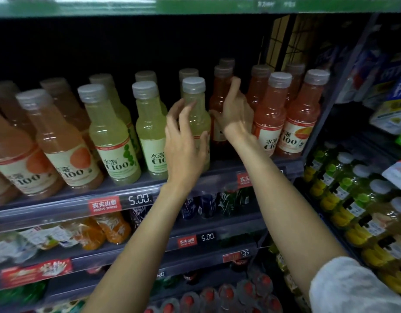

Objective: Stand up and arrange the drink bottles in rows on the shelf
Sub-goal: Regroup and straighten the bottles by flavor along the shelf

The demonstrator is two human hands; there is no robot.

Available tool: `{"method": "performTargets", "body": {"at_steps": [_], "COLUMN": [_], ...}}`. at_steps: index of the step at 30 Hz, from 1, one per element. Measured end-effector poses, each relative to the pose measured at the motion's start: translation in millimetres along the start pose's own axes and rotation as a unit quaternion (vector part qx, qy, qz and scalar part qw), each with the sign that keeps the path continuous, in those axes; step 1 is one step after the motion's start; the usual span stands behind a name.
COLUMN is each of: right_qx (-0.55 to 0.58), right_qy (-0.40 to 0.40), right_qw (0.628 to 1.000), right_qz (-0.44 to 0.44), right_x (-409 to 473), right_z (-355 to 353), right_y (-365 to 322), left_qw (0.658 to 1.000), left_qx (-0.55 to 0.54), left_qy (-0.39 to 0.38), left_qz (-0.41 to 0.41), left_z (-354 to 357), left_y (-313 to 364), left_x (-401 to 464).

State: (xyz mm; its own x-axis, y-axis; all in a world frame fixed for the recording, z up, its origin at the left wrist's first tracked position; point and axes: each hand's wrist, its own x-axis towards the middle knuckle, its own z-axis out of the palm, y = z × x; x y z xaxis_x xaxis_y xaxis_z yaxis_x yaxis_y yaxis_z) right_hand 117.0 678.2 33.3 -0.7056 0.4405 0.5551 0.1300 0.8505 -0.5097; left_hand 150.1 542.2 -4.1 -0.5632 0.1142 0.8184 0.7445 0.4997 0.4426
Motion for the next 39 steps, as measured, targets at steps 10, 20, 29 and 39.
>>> {"method": "performTargets", "body": {"at_steps": [10,20,29,39], "right_qx": [0.098,0.254,0.187,0.191], "right_qy": [0.06,0.162,0.146,0.137], "right_qw": [0.993,0.953,0.97,0.968], "right_qz": [-0.029,0.033,0.059,0.084], "right_x": [-53,-117,-129,-130], "right_z": [-32,-67,-131,-139], "right_y": [9,27,67,87], "left_qw": [1.0,0.972,0.977,0.953], "left_qx": [-0.005,-0.232,-0.095,0.118], "left_qy": [0.005,0.024,-0.112,-0.232], "left_qz": [0.011,0.03,-0.157,-0.157], "left_z": [1,-7,102,142], "left_y": [-2,60,44,16], "left_x": [-1,-3,52,105]}}
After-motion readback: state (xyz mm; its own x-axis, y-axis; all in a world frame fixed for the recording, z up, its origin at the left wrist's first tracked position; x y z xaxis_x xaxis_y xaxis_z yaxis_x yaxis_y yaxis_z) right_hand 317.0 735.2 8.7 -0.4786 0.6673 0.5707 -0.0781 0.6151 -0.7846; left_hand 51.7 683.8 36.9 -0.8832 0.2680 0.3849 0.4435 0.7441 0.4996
